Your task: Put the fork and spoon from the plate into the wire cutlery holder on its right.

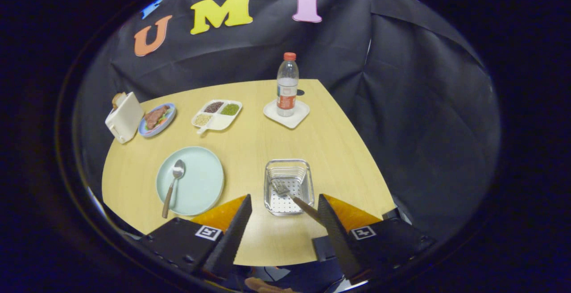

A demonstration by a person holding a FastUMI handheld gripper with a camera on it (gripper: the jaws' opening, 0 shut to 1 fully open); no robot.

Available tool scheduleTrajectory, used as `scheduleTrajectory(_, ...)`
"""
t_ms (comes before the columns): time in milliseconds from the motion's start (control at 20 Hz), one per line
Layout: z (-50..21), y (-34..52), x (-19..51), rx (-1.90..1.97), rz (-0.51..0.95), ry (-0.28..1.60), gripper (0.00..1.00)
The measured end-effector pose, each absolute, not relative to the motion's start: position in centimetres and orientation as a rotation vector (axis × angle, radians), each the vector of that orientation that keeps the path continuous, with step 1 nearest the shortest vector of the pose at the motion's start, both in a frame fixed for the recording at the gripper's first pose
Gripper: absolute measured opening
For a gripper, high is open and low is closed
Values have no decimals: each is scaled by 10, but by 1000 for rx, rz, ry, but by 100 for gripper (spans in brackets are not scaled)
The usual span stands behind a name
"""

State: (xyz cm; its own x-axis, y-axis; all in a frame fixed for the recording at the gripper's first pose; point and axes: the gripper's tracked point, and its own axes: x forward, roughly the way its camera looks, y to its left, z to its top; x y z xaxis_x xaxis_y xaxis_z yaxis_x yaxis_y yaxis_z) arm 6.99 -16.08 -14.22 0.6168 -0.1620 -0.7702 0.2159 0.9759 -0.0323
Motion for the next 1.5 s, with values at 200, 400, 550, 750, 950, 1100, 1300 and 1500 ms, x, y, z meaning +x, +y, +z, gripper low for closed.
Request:
scheduleTrajectory(200, -144, -135, 76, 88, -182, 883, 97)
scheduleTrajectory(400, -154, -106, 83, 78, -139, 916, 97)
scheduleTrajectory(550, -165, -81, 89, 75, -100, 946, 97)
scheduleTrajectory(750, -180, -43, 97, 66, -44, 988, 96)
scheduleTrajectory(950, -199, -3, 102, 62, 10, 1044, 96)
scheduleTrajectory(1100, -213, 22, 108, 52, 41, 1075, 96)
scheduleTrajectory(1300, -231, 49, 116, 75, 52, 1111, 95)
scheduleTrajectory(1500, -249, 72, 123, 103, 53, 1151, 93)
